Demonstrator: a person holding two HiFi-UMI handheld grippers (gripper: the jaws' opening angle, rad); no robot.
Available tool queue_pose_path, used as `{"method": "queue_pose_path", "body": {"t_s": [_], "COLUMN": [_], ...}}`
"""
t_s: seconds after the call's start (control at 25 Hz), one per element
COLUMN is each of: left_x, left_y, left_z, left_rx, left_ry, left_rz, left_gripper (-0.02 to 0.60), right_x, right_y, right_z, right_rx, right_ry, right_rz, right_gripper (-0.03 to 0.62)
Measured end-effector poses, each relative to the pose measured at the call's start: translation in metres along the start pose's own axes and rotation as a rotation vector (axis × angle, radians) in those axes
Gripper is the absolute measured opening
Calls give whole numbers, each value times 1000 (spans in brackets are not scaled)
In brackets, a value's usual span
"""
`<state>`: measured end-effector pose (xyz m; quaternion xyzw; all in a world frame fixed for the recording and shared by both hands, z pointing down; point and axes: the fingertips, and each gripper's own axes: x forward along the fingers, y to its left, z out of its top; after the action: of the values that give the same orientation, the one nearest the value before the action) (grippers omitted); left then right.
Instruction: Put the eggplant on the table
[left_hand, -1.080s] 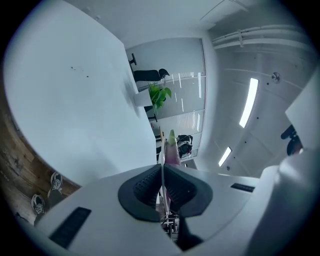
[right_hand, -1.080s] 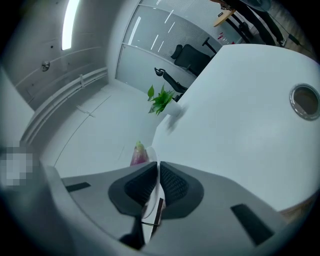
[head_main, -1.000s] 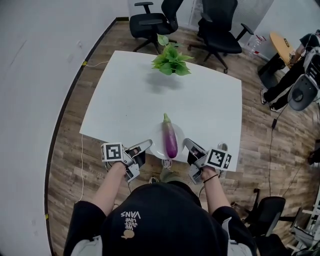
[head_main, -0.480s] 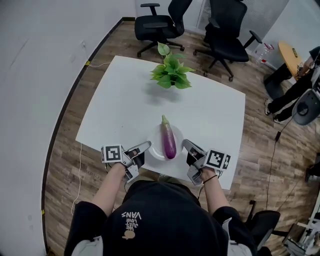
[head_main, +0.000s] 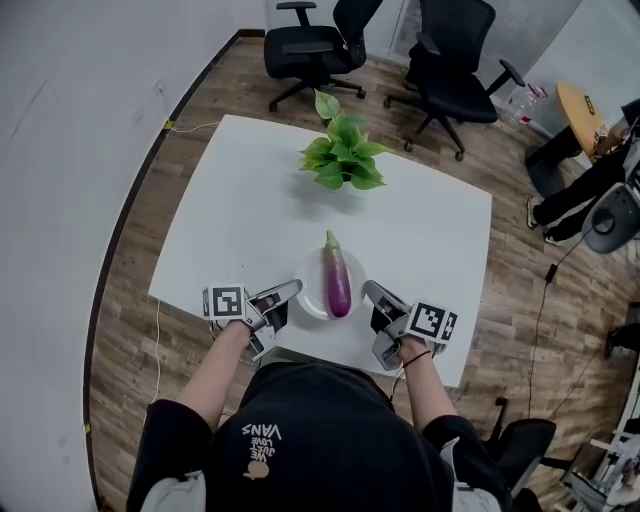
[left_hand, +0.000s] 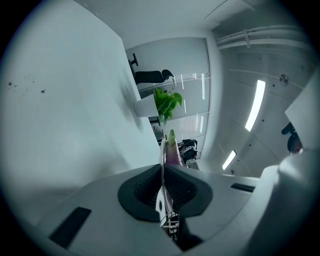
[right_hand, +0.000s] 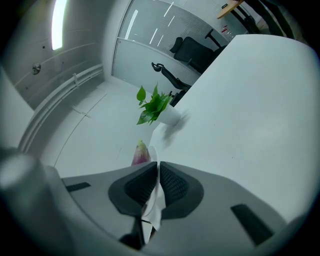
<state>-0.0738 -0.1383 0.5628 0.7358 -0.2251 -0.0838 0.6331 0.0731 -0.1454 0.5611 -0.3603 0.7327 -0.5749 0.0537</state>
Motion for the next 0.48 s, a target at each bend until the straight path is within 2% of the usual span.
{"method": "queue_pose_path", "body": {"t_s": [0.48], "left_x": [15], "left_y": [32], "left_z": [23], "left_rx": [-12], "left_ry": [86], "left_rz": [48], "left_gripper": [25], "right_x": [27], "right_y": [-25], "right_z": [7], "right_rx": [28], "right_ry": [-13], "right_rz": [-59], "right_gripper": [21]}}
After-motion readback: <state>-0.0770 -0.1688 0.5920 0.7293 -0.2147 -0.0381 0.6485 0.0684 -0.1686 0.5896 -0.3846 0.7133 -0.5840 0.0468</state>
